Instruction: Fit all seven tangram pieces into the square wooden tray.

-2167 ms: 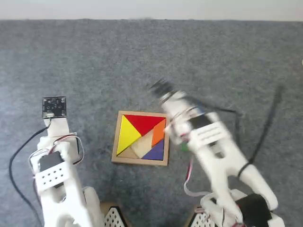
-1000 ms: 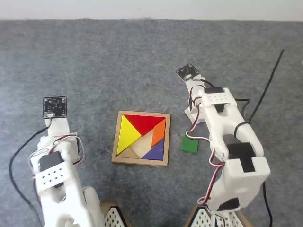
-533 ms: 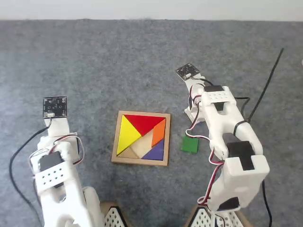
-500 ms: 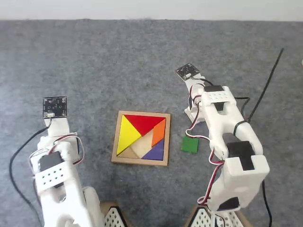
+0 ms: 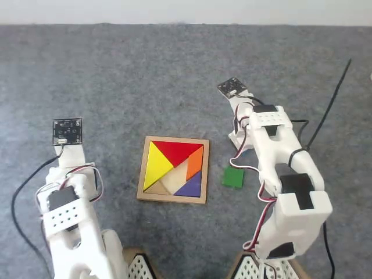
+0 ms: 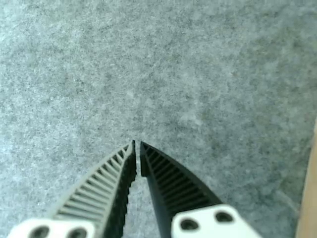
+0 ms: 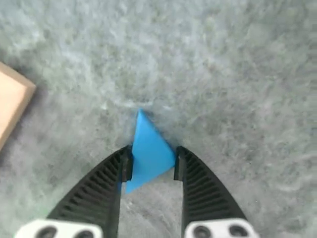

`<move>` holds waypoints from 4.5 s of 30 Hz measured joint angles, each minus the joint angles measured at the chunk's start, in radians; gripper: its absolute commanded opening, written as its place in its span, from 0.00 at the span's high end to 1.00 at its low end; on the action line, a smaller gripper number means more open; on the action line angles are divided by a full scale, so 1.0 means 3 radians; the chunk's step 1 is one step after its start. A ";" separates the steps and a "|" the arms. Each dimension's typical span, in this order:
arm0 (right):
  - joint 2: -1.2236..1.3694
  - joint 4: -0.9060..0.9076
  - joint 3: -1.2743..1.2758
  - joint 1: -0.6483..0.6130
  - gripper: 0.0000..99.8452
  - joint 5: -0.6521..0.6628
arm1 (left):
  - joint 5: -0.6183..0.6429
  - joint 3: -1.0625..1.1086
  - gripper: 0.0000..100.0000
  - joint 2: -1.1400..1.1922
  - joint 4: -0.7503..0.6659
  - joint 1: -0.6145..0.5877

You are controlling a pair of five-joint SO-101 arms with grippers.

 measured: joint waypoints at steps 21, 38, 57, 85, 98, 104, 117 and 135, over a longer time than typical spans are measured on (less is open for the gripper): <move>-0.2276 0.0818 0.0701 -0.0271 0.98 0.0010 | 0.0000 0.0000 0.98 0.0000 0.0000 0.0005; -0.1846 -0.0056 0.1227 -0.2117 0.94 0.0020 | -0.0061 0.0000 0.98 0.0000 0.0000 0.0000; -0.1570 -0.0031 0.1227 -0.2204 0.94 0.0220 | -0.0061 0.0000 0.98 0.0000 0.0000 0.0000; -0.1529 -0.0419 0.1028 -0.1816 0.94 -0.0967 | -0.0061 0.0000 0.98 0.0000 0.0000 0.0000; -0.1529 -0.0614 0.1253 -0.1708 0.94 -0.1458 | -0.0061 0.0000 0.98 0.0000 0.0000 0.0000; -0.1176 -0.0619 0.1253 -0.1667 0.94 -0.1509 | -0.0061 0.0000 0.98 0.0000 0.0000 0.0000; -0.1043 -0.0312 0.1079 -0.1647 0.84 -0.1381 | -0.0061 0.0000 0.98 0.0000 0.0000 0.0000; -0.1626 -0.0031 0.1279 -0.1652 0.84 0.0020 | -0.0061 0.0000 0.98 0.0000 0.0000 0.0000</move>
